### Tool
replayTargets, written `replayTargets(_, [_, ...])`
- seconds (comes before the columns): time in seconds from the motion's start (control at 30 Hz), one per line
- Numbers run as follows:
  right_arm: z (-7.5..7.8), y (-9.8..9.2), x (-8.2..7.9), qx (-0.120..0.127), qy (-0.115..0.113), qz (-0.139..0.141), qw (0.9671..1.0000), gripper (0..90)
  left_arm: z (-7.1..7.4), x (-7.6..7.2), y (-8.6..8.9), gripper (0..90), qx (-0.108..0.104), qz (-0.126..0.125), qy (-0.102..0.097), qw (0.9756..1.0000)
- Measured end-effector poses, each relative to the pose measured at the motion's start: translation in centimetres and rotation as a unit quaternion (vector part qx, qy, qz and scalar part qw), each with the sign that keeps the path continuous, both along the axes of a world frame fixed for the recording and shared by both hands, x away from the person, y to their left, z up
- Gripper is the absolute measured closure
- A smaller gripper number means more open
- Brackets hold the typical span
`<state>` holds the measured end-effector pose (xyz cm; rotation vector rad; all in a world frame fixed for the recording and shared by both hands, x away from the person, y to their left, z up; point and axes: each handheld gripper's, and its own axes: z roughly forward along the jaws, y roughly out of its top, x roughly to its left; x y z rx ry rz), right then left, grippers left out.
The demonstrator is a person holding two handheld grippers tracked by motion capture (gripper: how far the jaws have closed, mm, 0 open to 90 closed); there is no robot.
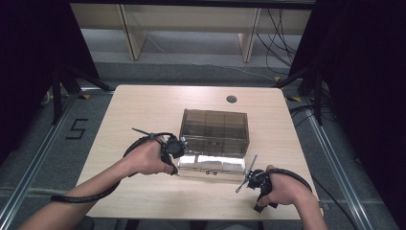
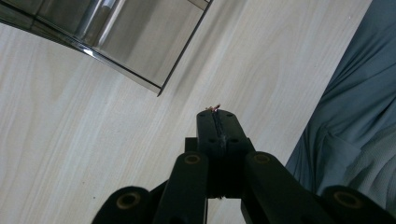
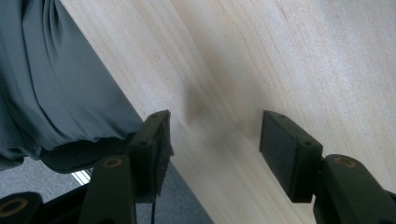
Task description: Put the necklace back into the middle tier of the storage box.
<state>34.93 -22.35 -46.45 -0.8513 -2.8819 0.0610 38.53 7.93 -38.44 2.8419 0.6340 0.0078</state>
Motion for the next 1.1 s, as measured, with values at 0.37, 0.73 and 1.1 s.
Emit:
replayTargets(0.37, [-0.1,0.0,0.1,0.004,0.000,0.009,0.9999,43.6,0.9,0.6,0.0,88.9,0.000,0.004,-0.004,1.0000])
replayTargets(0.73, [-0.2,0.1,0.0,-0.001,0.001,0.000,1.0000,43.4,1.4,1.5,0.0,88.9,0.002,0.011,-0.001,0.9999])
replayTargets(1.1, [-0.2,0.0,0.0,0.001,0.001,0.007,1.0000,43.2,1.7,2.2,-0.2,88.9,-0.002,0.018,-0.003,0.9998])
